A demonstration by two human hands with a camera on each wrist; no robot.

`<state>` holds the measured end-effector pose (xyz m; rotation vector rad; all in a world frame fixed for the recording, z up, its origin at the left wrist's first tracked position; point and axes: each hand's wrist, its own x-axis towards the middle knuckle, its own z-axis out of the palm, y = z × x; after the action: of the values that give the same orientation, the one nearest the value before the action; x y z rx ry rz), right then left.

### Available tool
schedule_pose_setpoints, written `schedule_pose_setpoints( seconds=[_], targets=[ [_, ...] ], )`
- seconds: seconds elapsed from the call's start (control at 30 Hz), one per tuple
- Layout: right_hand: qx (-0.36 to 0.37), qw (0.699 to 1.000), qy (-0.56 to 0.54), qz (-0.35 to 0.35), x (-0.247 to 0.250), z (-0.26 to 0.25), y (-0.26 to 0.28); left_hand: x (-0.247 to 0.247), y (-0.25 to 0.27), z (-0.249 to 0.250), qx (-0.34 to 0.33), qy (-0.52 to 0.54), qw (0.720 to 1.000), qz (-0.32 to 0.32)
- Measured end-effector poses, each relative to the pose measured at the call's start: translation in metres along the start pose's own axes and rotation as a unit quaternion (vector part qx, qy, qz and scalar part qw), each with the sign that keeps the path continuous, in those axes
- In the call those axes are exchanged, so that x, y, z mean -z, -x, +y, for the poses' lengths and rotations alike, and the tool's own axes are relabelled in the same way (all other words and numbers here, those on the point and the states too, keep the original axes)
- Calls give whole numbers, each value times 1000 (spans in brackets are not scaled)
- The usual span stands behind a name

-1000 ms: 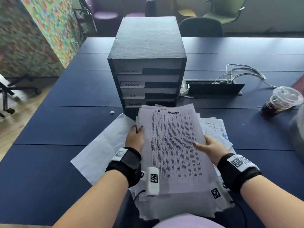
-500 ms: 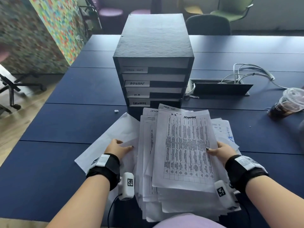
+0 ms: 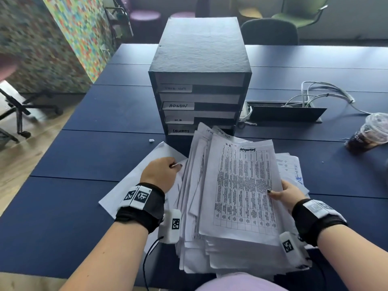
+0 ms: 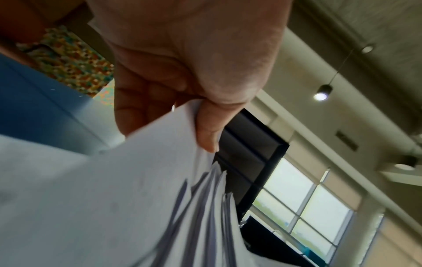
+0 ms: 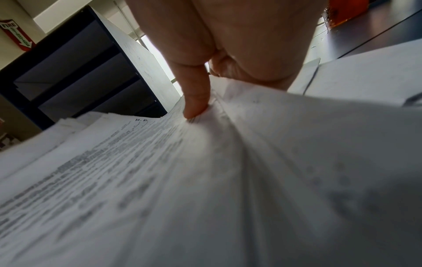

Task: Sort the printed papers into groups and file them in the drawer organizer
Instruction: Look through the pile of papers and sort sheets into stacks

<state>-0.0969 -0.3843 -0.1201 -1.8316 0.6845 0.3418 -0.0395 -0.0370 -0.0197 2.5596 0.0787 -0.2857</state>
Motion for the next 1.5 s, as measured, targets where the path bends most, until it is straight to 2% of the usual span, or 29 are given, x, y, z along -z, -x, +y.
schedule_pose_setpoints(
  seconds=[0.13,0.33,0.47,0.6,0.67,0.7,0.77,0.83,0.9,1.03,1.13,1.23,1.3,1.37,1.43,1.5],
  targets=[
    [3,1000,-8,2,1,-1,3,11,8,17,-26,19,999,25],
    [5,1000,-12,-7,4,2,1,35,15,29,-80,49,985,143],
    [6,1000,-14,-7,4,4,0,54,18,42,-146,64,956,244],
    [10,1000,-16,-9,5,8,-6,68,29,63,-233,119,915,309],
    [10,1000,-15,-10,5,8,-6,71,34,75,-305,140,892,304],
    [10,1000,-13,-9,5,7,-5,70,36,80,-353,150,880,279],
    [11,1000,-16,-9,5,6,-5,63,34,82,-434,157,865,195],
    [6,1000,-24,-9,4,5,-3,51,28,73,-469,132,866,117],
    [-3,999,-38,-8,5,7,-4,37,20,57,-444,110,888,54],
    [-14,999,-42,-8,8,9,-11,17,10,16,-269,66,956,-98],
    [-7,999,-45,5,8,9,-10,10,9,-10,-201,32,970,-133],
    [-16,997,-70,-4,6,10,-9,4,6,-36,-161,24,981,-110],
    [-19,997,-72,-8,6,12,-13,2,2,-50,-132,42,989,-44],
    [-16,996,-87,-9,6,11,-12,1,-2,-56,-55,84,995,15],
    [-15,995,-100,-10,6,11,-12,0,-7,-58,33,190,980,49],
    [-11,994,-109,-13,5,12,-12,-1,-9,-56,110,321,939,60]
  ],
)
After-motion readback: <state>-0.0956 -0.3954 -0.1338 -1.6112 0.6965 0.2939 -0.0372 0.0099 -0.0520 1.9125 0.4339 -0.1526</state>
